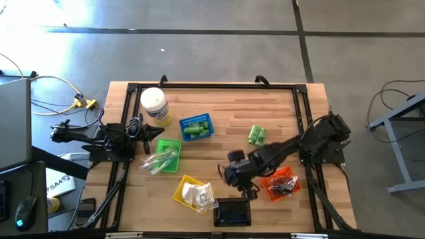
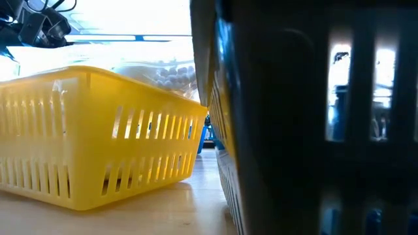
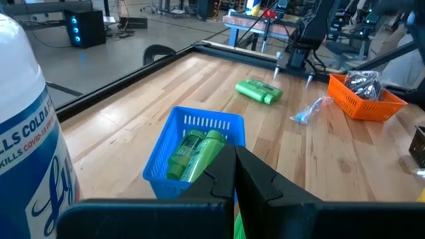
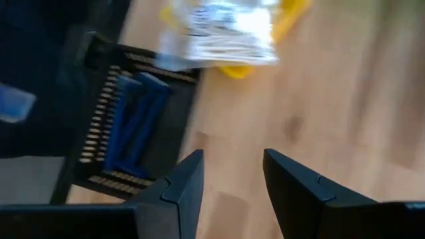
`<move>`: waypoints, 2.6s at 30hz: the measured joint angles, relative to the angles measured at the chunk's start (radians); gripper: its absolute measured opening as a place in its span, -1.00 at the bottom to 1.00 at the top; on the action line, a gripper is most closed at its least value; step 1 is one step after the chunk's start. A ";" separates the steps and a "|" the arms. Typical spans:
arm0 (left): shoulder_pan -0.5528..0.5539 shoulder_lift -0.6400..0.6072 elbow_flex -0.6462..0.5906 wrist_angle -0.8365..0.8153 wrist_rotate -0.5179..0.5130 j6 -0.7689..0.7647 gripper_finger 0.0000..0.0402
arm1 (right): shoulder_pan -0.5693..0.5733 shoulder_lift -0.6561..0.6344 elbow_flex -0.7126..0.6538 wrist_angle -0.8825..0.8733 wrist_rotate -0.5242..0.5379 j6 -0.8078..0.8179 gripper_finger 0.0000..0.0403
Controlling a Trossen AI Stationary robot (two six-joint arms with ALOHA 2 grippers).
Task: Pick & Place Travel size toiletries
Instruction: Adjust the black bin
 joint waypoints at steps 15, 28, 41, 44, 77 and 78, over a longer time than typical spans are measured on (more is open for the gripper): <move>0.000 0.000 0.000 -0.003 -0.001 0.000 -1.00 | 0.050 -0.005 -0.317 0.414 -0.079 0.181 -0.07; 0.000 0.000 0.000 -0.010 -0.001 0.000 -1.00 | 0.070 0.081 -0.318 0.401 -0.135 0.184 0.15; 0.000 0.000 0.000 -0.036 -0.001 0.000 -1.00 | 0.081 0.165 -0.317 0.437 -0.107 0.176 0.14; 0.000 0.000 0.000 -0.035 -0.001 0.000 -1.00 | 0.076 0.178 -0.317 0.429 -0.107 0.177 0.09; 0.000 0.000 0.000 -0.032 -0.001 0.020 -1.00 | -0.026 0.164 -0.317 0.363 -0.220 0.129 -0.33; 0.000 0.000 0.000 -0.032 -0.001 0.020 -1.00 | -0.029 0.159 -0.317 0.362 -0.222 0.130 -0.27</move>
